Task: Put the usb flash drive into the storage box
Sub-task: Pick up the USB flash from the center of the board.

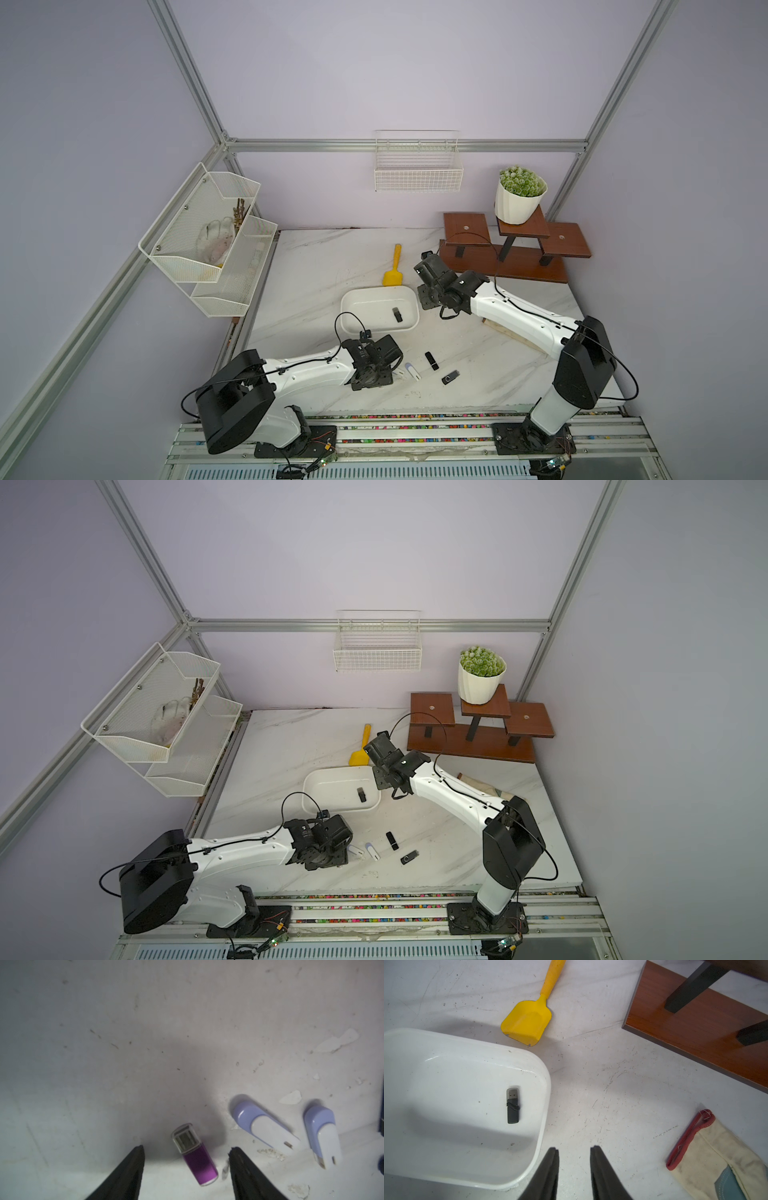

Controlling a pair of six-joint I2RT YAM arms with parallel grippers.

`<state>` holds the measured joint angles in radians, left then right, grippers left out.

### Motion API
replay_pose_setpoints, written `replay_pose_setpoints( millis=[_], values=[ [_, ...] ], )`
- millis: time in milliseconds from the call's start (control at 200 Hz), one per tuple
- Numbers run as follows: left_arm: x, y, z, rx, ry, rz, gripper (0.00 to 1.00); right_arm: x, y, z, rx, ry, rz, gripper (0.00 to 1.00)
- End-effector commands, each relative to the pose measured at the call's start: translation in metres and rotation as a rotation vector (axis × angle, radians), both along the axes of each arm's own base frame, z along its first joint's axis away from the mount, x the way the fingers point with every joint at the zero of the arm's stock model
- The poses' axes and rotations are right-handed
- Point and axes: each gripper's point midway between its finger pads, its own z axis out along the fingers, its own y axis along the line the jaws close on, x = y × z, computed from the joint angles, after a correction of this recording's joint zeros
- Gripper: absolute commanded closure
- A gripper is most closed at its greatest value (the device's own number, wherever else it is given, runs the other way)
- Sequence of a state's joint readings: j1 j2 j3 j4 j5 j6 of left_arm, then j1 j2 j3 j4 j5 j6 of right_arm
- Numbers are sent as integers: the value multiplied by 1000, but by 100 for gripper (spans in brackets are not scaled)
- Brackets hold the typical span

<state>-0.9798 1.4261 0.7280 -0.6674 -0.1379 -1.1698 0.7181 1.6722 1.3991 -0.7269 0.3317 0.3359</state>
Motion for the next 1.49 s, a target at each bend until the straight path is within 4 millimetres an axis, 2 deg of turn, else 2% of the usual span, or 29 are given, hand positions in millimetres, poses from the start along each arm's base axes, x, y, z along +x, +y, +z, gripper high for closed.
replay_pose_setpoints(
  millis=[0,90,180,415,570,810,995,1110,1220,1385,1410,1435,1490],
  values=[
    [0,-13,-2,8,25,2,32,0,-8,9,18,-21,-20,69],
    [-1,-14,-4,37,36,-12,34,-1,-10,9,20,-19,-20,69],
    [-5,-5,-4,81,48,-11,37,-2,-14,10,18,-22,-24,69],
    [-9,-4,-5,87,58,-17,54,-1,-19,11,27,-25,-32,69],
    [-12,0,-9,115,73,-26,61,-2,-19,10,28,-22,-32,69],
    [-10,8,-7,165,63,-30,77,-5,-21,5,18,-3,-33,69],
    [-10,7,-12,187,76,-48,88,-11,-25,-2,14,14,-39,69],
    [-8,7,-10,190,71,-59,100,-20,-28,-13,24,51,-44,69],
    [-5,9,-2,199,54,-67,100,-41,-23,-37,56,140,-8,62],
    [0,17,14,210,35,-74,100,-66,-24,-68,58,207,-10,60],
    [1,19,17,214,33,-76,100,-69,-24,-71,56,215,-9,60],
    [2,21,20,217,29,-77,100,-71,-24,-63,78,197,-2,59],
    [7,26,30,223,17,-81,100,-78,-22,-67,85,213,9,57]
  ],
)
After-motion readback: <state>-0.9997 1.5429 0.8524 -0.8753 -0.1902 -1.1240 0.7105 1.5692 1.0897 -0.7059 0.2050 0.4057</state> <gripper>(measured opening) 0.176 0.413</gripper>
